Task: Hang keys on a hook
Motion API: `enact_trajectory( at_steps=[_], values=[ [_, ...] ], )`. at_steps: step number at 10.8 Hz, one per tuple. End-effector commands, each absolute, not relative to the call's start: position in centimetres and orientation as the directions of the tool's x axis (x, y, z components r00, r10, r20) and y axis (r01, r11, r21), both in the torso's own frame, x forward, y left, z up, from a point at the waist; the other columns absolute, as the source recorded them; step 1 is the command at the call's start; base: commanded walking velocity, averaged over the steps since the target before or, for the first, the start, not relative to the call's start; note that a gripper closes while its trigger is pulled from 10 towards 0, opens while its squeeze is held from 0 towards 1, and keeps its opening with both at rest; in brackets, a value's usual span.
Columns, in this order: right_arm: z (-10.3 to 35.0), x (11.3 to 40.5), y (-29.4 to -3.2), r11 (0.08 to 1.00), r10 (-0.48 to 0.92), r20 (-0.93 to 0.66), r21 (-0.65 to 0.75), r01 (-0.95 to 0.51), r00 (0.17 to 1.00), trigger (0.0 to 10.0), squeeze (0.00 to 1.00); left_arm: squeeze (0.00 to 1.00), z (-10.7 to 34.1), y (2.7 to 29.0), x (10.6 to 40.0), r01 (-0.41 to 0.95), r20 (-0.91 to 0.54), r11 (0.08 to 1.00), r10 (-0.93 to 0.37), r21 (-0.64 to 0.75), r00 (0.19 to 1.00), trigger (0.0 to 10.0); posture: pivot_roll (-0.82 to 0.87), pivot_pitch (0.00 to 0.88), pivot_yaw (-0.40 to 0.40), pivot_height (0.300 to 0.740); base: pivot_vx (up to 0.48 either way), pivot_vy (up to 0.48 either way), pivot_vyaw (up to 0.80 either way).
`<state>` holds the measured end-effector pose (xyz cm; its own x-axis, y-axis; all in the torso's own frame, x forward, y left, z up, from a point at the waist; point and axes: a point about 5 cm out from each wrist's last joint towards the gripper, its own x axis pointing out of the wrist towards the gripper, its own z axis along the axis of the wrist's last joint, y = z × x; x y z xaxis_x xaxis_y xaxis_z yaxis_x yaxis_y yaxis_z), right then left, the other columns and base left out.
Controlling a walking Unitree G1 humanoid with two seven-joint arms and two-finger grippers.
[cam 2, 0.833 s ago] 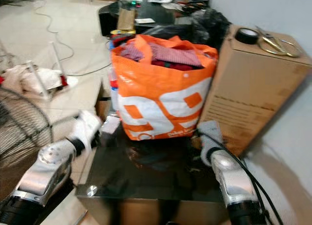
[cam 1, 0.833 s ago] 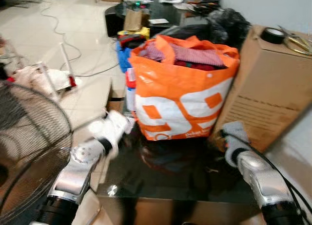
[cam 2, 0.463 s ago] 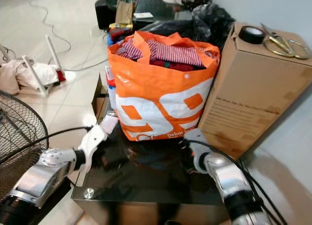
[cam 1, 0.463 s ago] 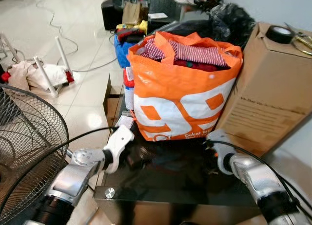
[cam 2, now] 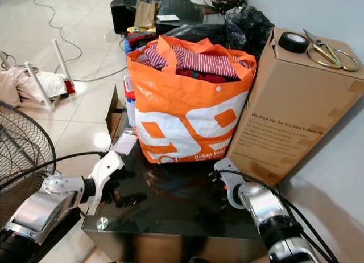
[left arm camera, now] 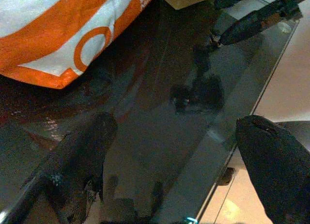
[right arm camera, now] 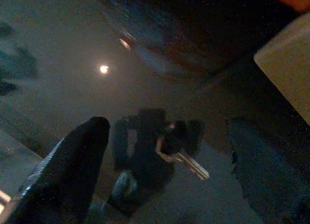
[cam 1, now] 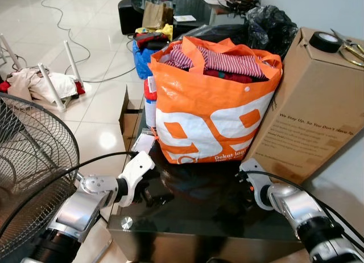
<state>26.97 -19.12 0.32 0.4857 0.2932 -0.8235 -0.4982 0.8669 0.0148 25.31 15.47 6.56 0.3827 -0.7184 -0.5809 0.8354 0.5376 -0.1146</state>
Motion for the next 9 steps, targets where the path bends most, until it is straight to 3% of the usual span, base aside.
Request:
enact_trajectory(
  at_steps=[1,2,3,9],
  values=[
    [0.3,27.2,-19.5,0.875,0.265,-0.823,-0.013,-0.484,0.502,2.9,0.00,0.01,6.7,15.2,25.2,0.845,-0.578,0.522,-0.728,-0.118,0.369,10.0,-0.04,0.000,-0.085,0.740,0.000,0.000,0.00],
    [0.1,27.3,-19.6,0.881,0.258,-0.821,-0.017,-0.473,0.509,1.3,0.00,0.01,6.7,15.1,25.2,0.847,-0.578,0.518,-0.729,-0.118,0.366,10.0,-0.04,0.000,-0.085,0.740,0.000,0.000,0.00],
    [-0.1,27.4,-19.6,0.885,0.251,-0.821,-0.020,-0.466,0.512,0.3,0.00,0.00,6.7,15.1,25.2,0.848,-0.579,0.516,-0.730,-0.118,0.363,10.0,-0.05,0.000,-0.084,0.740,0.000,0.000,0.00],
    [-1.5,27.1,-19.4,0.884,0.228,-0.840,-0.034,-0.466,0.493,0.0,0.00,0.01,6.7,14.7,25.2,0.855,-0.576,0.505,-0.736,-0.116,0.356,10.0,-0.04,0.000,-0.095,0.740,0.000,0.000,0.00]
  ],
)
